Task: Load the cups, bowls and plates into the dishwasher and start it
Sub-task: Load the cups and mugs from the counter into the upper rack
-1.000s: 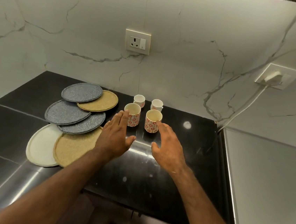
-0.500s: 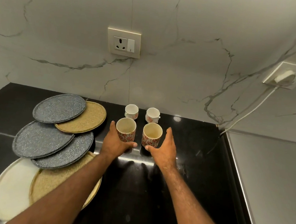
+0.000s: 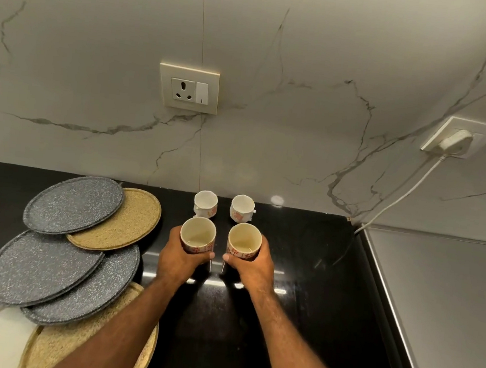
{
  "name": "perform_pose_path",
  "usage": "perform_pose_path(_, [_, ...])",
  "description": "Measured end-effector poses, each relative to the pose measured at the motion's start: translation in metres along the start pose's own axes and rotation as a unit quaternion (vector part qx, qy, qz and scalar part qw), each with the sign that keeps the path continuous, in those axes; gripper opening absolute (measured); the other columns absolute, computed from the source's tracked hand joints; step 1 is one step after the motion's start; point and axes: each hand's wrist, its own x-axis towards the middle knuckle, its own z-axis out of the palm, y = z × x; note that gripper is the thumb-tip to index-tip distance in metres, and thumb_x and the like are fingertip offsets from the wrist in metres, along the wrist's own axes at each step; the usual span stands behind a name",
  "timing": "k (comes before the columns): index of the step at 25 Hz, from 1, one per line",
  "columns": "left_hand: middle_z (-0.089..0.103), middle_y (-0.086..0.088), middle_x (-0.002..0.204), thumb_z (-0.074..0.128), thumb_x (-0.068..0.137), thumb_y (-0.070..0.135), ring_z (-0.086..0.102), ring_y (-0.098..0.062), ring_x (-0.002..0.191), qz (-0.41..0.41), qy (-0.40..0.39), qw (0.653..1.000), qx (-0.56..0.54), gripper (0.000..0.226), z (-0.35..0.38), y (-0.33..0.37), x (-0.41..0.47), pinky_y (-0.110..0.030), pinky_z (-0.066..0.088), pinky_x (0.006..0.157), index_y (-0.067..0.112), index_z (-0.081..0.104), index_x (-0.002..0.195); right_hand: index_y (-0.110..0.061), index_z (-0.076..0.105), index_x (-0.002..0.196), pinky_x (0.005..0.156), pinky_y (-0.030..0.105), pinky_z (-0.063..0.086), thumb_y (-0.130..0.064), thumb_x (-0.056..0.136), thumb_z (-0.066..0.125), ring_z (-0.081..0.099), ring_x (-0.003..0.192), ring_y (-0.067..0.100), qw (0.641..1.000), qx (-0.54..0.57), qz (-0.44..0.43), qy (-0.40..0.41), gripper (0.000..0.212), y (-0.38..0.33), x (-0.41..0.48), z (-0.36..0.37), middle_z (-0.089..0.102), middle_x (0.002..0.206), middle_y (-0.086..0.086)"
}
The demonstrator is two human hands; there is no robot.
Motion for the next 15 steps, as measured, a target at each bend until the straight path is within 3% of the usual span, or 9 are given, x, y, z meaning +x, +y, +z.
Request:
perform_pose_path(6, [0.066, 0.01, 0.111, 0.096, 0.058, 0.036, 0.065, -0.014, 0.102, 0.045, -0.015, 0.999, 0.013, 0.079, -0.007, 0.003, -0.017, -0.028, 0.05, 0.08, 0.035, 0.048, 0.121, -0.046, 0.053, 0.12, 0.073, 0.013, 0.046, -0.028, 0.058, 0.095, 0.063, 0.101, 0.001, 0.999, -0.008, -0.04, -0.007, 0.076, -0.001, -0.009, -0.016, 0.067, 0.107, -0.02])
perform_pose_path(12, [0.064, 0.011, 0.114, 0.094, 0.061, 0.034, 0.064, -0.01, 0.102, 0.093, -0.011, 0.996, 0.0, 0.076, -0.021, 0.015, -0.075, -0.025, 0.051, 0.081, 0.035, 0.048, 0.122, -0.045, 0.057, 0.122, 0.083, 0.021, 0.055, -0.036, 0.055, 0.096, 0.065, 0.102, 0.0, 0.996, -0.004, -0.089, -0.011, 0.079, 0.008, -0.059, -0.06, 0.068, 0.11, -0.02])
perform_pose_path(15, [0.064, 0.009, 0.115, 0.094, 0.062, 0.031, 0.064, -0.011, 0.104, 0.118, -0.013, 0.993, -0.003, 0.077, -0.027, 0.025, -0.118, -0.02, 0.051, 0.078, 0.033, 0.048, 0.124, -0.05, 0.056, 0.114, 0.076, 0.018, 0.055, -0.035, 0.056, 0.096, 0.066, 0.1, 0.0, 0.993, 0.002, -0.115, -0.011, 0.072, 0.013, -0.098, -0.095, 0.069, 0.107, -0.021])
